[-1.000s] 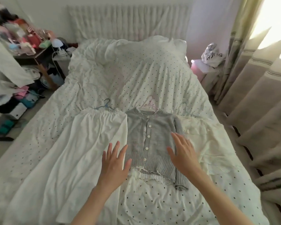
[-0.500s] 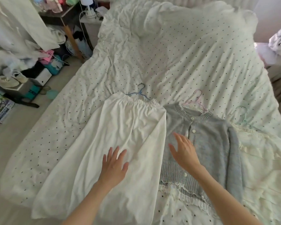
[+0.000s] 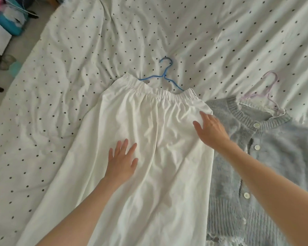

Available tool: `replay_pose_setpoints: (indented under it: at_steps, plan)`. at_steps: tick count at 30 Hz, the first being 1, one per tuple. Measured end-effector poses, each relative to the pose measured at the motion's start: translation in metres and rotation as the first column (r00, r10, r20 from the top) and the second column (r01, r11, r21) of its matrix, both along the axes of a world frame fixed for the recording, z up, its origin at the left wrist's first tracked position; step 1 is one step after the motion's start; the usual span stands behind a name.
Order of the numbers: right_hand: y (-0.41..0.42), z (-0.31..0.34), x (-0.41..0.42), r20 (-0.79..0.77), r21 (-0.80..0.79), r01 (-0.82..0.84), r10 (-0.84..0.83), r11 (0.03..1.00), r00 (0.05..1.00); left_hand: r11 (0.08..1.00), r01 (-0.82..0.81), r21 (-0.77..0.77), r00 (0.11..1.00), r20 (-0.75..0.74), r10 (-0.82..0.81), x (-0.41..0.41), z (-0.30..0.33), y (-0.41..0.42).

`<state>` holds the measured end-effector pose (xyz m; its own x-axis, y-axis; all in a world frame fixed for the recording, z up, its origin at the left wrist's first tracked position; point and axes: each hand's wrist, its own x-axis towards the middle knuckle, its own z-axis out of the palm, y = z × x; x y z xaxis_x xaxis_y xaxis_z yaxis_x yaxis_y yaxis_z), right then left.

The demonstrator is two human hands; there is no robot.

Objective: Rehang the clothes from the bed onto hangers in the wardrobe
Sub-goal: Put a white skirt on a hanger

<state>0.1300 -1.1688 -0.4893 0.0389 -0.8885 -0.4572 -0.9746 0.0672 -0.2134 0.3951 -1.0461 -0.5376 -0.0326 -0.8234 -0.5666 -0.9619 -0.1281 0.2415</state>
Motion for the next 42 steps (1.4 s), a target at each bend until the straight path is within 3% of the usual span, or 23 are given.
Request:
replay_pose_setpoints:
  at_steps: [5,11,15,20,24,27,31,35,42]
  plan:
    - [-0.055,-0.042,0.009,-0.041,-0.112,-0.003,-0.002,0.994,0.999,0.997,0.054,0.062,0.998,0.022,-0.055,0.013,-0.046,-0.006]
    - [-0.11,-0.063,0.016,-0.049,0.021,0.04,-0.039,0.999,0.998,0.972,0.061,0.228,0.996,0.05,-0.074,0.011,-0.063,-0.019]
    - [-0.121,-0.068,0.023,0.101,0.089,0.212,-0.221,0.973,0.97,0.966,0.046,0.256,0.996,0.064,-0.064,0.008,-0.061,-0.019]
    - [-0.108,-0.037,0.018,0.22,0.077,0.313,-0.322,0.947,0.921,0.935,0.035,0.353,0.998,0.037,-0.051,0.007,-0.039,-0.033]
    - [-0.078,0.008,0.002,0.36,0.036,0.399,-0.384,0.916,0.85,0.97,-0.156,0.185,0.98,-0.092,0.175,-0.004,-0.004,-0.027]
    - [-0.037,0.043,-0.021,0.429,0.005,0.453,-0.412,0.891,0.804,0.975,-0.222,0.029,0.954,-0.199,0.223,-0.021,0.032,-0.005]
    - [0.029,0.085,-0.061,0.511,-0.016,0.546,-0.463,0.838,0.724,0.944,-0.231,-0.234,0.944,-0.289,0.16,-0.044,0.089,0.017]
    - [0.086,0.136,-0.097,0.535,-0.058,0.597,-0.48,0.8,0.695,0.855,-0.211,-0.473,0.96,-0.266,0.09,-0.06,0.15,0.016]
    - [0.192,0.227,-0.16,0.688,-0.14,0.673,-0.418,0.726,0.594,0.76,-0.145,-0.634,0.958,-0.283,-0.053,-0.107,0.248,0.024]
